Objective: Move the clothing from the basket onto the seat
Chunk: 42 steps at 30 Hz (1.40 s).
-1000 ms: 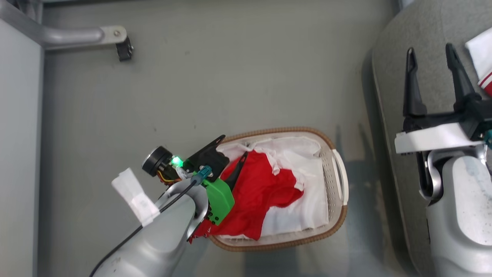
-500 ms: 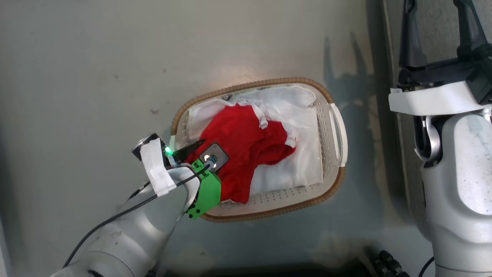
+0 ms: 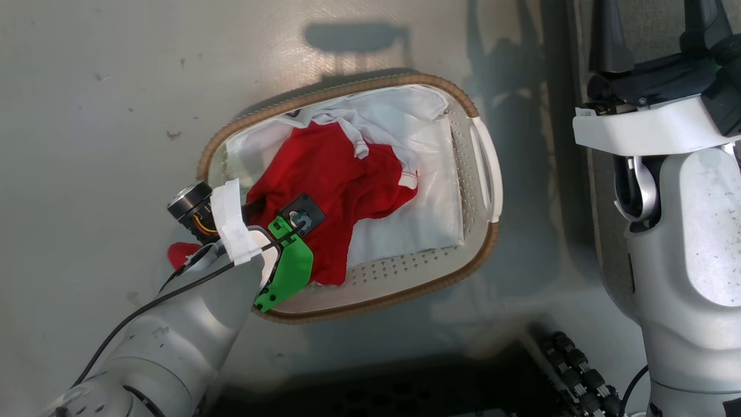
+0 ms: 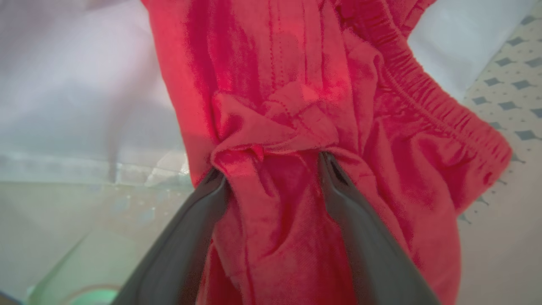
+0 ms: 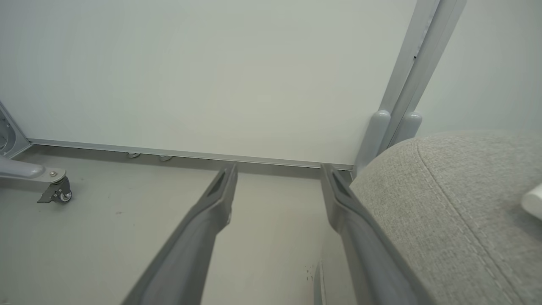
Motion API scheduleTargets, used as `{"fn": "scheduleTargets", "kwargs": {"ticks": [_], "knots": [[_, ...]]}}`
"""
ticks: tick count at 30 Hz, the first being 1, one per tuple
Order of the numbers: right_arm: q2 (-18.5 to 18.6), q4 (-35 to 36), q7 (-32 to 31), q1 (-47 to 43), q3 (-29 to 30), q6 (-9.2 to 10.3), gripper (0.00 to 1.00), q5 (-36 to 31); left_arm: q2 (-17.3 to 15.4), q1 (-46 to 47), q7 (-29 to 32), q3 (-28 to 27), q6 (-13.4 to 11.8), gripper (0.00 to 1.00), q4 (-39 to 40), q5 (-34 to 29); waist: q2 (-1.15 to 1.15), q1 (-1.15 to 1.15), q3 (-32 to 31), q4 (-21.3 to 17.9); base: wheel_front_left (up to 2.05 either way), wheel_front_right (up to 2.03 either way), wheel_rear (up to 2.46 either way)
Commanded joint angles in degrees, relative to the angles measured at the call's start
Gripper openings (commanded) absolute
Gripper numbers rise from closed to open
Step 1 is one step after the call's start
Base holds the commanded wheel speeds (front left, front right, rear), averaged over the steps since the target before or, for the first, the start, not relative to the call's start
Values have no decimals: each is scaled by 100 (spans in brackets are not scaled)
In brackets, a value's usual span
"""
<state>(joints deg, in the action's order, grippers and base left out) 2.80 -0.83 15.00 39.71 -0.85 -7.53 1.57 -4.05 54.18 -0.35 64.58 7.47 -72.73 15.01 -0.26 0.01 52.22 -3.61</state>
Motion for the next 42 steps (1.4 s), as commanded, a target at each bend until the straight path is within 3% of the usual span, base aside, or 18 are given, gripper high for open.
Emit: {"fn": "scheduleTargets", "kwargs": {"ticks": [1,4,5,6,8,25,42], "knots": [[18,22,27,71,-16,8,100,53,-70,52,86,9,-7,100,-56,62,26,-1,92,-94,0,0,0],[17,19,27,90,-45,8,100,102,-79,49,180,30,-6,100,-78,98,26,-1,107,-119,0,0,0],[17,15,27,94,-55,8,100,114,-75,48,193,39,-5,86,-82,100,26,-1,108,-125,0,0,0],[18,7,27,100,-62,8,100,121,-69,53,205,47,-5,48,-83,116,26,-1,107,-133,0,0,0],[17,-6,27,102,-72,8,100,142,-58,59,184,67,-3,0,-88,123,26,-1,97,-140,0,0,0],[19,-219,28,53,-100,8,100,139,17,8,-863,394,1,0,66,488,26,-1,-291,-56,0,0,0],[20,-619,28,-582,126,8,100,-153,111,-128,-1471,595,0,0,1189,1146,26,-1,-1747,441,0,0,0]]}}
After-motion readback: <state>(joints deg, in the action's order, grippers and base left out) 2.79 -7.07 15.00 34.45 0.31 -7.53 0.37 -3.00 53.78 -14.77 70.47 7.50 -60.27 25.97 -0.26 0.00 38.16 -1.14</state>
